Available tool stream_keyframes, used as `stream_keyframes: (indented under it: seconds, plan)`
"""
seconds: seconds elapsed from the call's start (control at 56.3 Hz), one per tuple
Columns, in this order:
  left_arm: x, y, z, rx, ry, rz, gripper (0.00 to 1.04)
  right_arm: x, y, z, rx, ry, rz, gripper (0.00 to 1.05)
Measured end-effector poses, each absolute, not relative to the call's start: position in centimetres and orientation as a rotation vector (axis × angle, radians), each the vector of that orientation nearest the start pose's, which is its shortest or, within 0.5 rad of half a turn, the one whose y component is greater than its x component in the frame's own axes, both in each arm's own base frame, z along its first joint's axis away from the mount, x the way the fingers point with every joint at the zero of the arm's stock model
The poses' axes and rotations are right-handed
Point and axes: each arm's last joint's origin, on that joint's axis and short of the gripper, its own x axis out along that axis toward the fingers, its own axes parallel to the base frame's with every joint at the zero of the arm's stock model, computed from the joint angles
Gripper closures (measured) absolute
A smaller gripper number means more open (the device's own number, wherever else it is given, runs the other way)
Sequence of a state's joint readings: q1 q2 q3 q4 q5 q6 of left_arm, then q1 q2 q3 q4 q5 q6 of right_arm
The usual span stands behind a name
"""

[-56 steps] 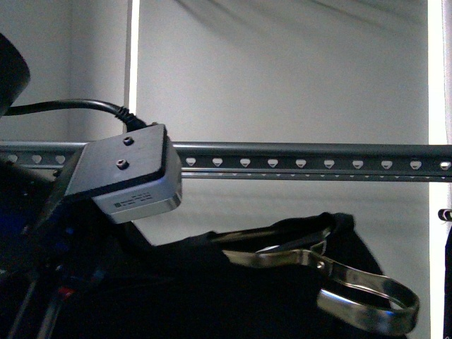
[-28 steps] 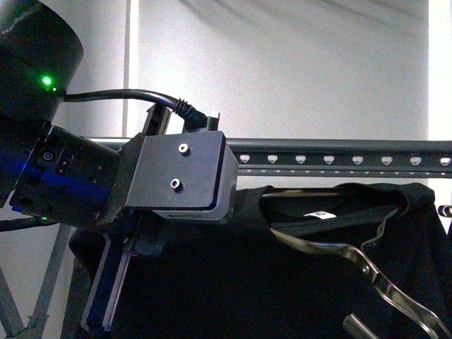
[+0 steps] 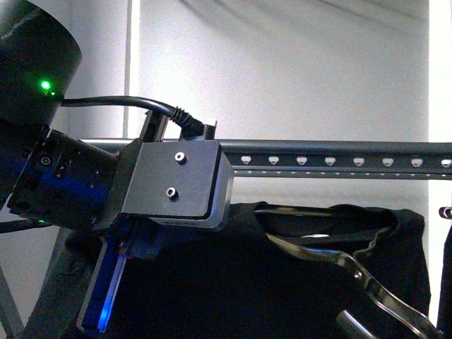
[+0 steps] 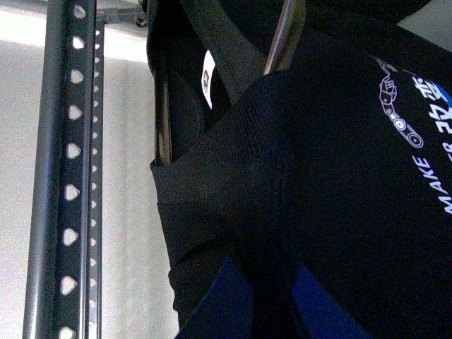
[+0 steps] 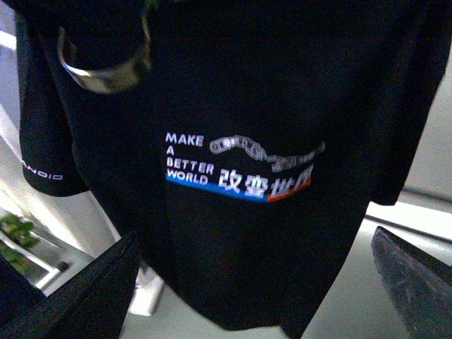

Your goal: Hang clothes on hanger

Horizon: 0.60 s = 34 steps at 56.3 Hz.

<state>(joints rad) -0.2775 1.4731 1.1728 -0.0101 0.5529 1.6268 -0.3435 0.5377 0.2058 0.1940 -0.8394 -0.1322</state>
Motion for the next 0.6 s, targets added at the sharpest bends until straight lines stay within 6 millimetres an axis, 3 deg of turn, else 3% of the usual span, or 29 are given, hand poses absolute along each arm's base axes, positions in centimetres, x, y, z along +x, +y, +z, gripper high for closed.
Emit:
stream_keyframes:
  seconds: [0.124, 0.302, 0.479, 0.604]
  plan:
    - [31.7, -10.5, 32.3, 1.47, -0.418, -0.876, 1.0, 16.7, -3.3, 23.0, -0.425, -0.008, 0.524, 0.07]
    - [31.7, -10.6, 32.3, 1.471, -0.423, -0.879, 1.0, 22.2, -4.2, 23.9, -0.992, -0.092, 0.628, 0.07]
    - [31.7, -10.6, 32.3, 1.472, -0.423, -0.878, 1.0, 25.5, -4.8, 24.8, -1.313, -0.166, 0.634, 0.07]
    - [31.7, -10.6, 32.3, 1.472, -0.423, -0.878, 1.0, 28.5, -4.7, 26.7, -1.484, -0.251, 0.576, 0.07]
